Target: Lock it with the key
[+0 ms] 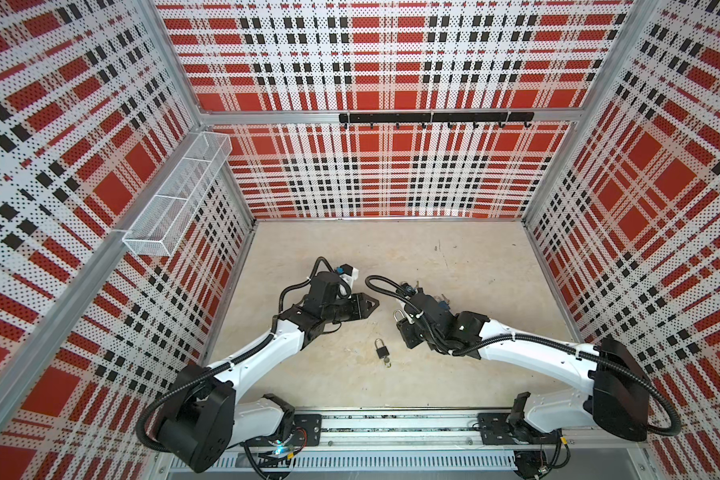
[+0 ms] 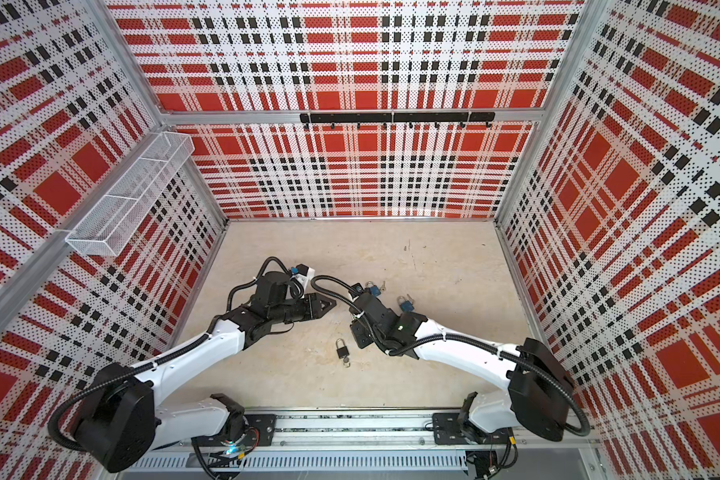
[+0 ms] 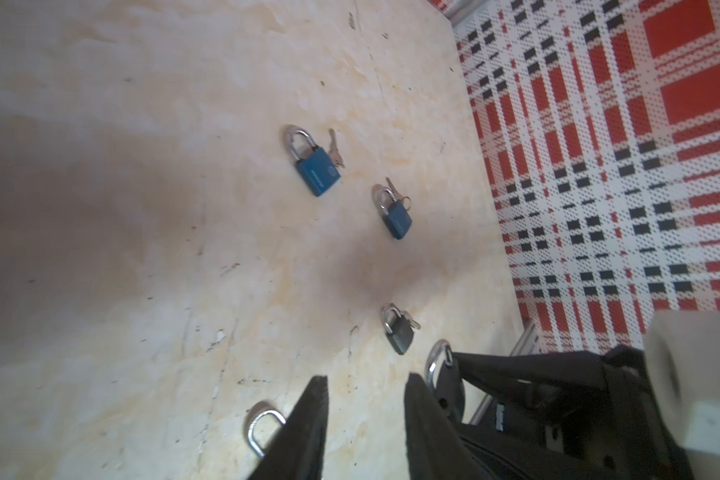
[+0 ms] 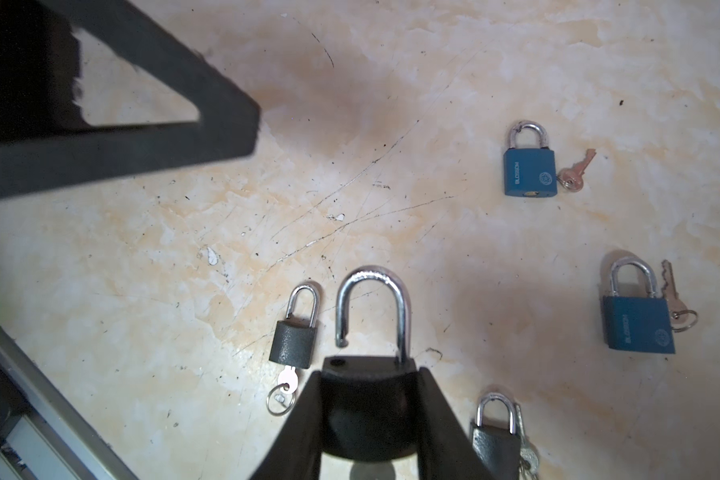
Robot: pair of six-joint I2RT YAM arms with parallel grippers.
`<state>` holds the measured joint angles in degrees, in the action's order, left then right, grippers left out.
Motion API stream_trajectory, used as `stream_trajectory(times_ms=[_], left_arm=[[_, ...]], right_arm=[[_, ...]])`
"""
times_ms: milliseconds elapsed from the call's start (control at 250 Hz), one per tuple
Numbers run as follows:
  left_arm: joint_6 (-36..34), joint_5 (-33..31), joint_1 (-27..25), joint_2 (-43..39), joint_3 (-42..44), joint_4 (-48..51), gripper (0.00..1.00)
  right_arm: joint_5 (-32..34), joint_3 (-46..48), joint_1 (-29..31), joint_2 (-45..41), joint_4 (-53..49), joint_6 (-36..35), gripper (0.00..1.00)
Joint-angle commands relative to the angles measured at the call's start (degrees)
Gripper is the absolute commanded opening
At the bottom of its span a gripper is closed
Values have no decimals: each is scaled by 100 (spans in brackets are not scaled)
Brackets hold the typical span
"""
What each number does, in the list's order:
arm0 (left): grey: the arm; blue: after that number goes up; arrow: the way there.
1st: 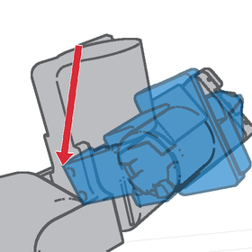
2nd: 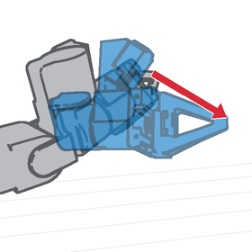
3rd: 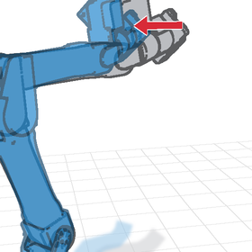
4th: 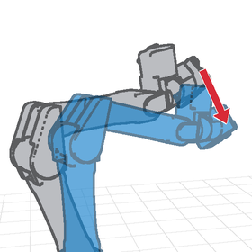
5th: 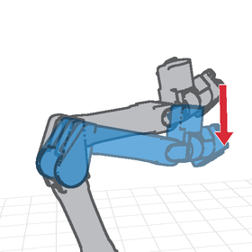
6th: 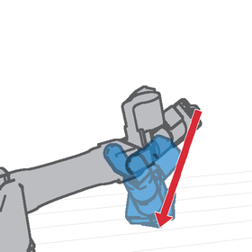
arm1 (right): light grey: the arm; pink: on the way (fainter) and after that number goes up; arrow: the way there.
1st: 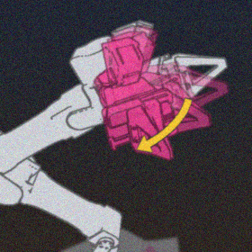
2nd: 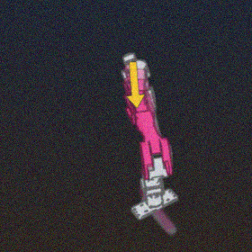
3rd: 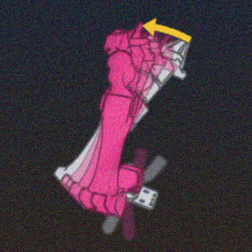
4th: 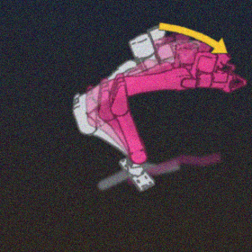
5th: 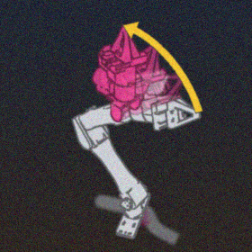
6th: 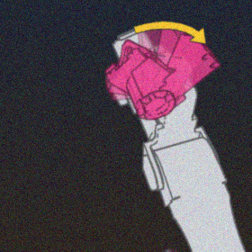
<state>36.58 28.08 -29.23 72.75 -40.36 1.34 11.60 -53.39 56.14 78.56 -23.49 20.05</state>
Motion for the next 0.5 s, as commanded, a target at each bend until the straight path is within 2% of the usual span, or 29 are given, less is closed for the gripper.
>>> stream_trajectory(times_ms=[0, 128, 496], left_arm=[[248, 575, -165, 237, -165, -700, 35], [361, 892, -308, 466, -237, -1012, 36], [341, 1020, -592, 846, -455, -1031, 34]], right_arm=[[-57, 48, -30, -195, 298, -111, 14], [-70, 96, -40, -296, 308, -89, 13], [-82, 241, -167, -562, 397, -19, 13]])
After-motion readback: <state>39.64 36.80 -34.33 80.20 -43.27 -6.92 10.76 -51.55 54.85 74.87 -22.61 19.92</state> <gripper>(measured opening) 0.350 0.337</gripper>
